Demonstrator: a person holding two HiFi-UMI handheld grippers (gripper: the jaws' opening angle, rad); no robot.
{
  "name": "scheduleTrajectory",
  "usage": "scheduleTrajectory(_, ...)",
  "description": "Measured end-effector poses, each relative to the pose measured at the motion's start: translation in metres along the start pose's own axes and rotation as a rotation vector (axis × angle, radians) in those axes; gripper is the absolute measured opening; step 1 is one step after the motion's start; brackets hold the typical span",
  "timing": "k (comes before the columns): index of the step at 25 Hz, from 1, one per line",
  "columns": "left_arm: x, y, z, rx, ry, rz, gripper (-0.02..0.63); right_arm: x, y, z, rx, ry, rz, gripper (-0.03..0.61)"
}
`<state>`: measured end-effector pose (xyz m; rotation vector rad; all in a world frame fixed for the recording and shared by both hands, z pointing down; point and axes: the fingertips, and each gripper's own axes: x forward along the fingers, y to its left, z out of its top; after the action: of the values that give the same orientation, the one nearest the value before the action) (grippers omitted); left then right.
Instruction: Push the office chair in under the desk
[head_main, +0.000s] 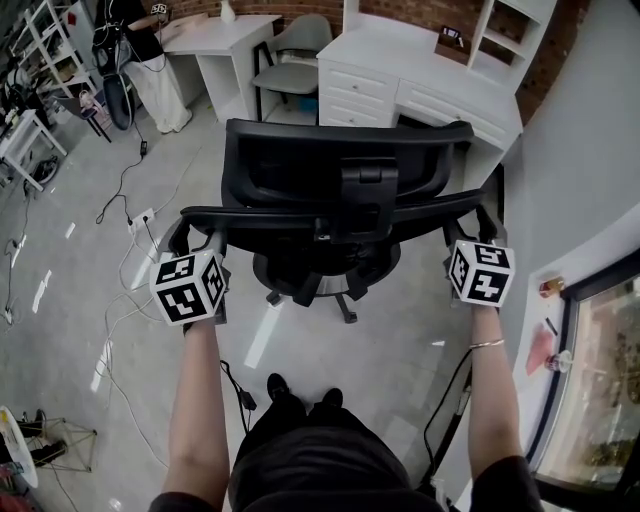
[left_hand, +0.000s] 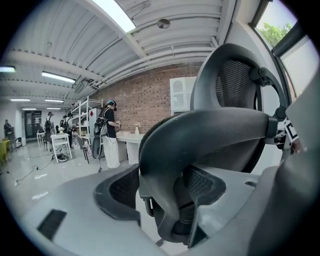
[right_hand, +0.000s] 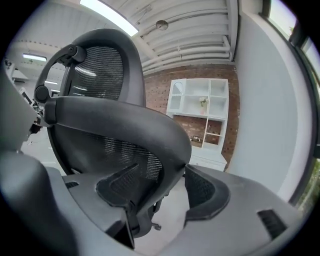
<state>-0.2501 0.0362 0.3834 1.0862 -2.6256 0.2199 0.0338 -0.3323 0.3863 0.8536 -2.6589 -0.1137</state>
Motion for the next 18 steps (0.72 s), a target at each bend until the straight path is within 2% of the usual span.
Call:
scheduleTrajectory(5, 0.01, 0.008, 0.004, -0.007, -0.003, -0.029, 0.272, -0.009, 0.003, 0.0, -0.018, -0.023, -0.045, 0.272)
scheduleTrajectory(9, 0.02, 0.032, 0.006, 0.007, -0.009, -0.075, 0.27, -0.021, 0.03, -0.001, -0.029, -0.02, -0.078, 0.272)
scheduleTrajectory(14, 0.039, 0.059, 0.012, 0.023, -0.022, -0.165, 0.267, -0.037, 0.06, 0.001, -0.012, -0.005, -0.159, 0.272)
scheduleTrajectory(18, 0.062, 0.078, 0.022, 0.069, -0.016, -0.265, 0.265, -0.048, 0.089, 0.004, 0.055, 0.016, -0.257, 0.272)
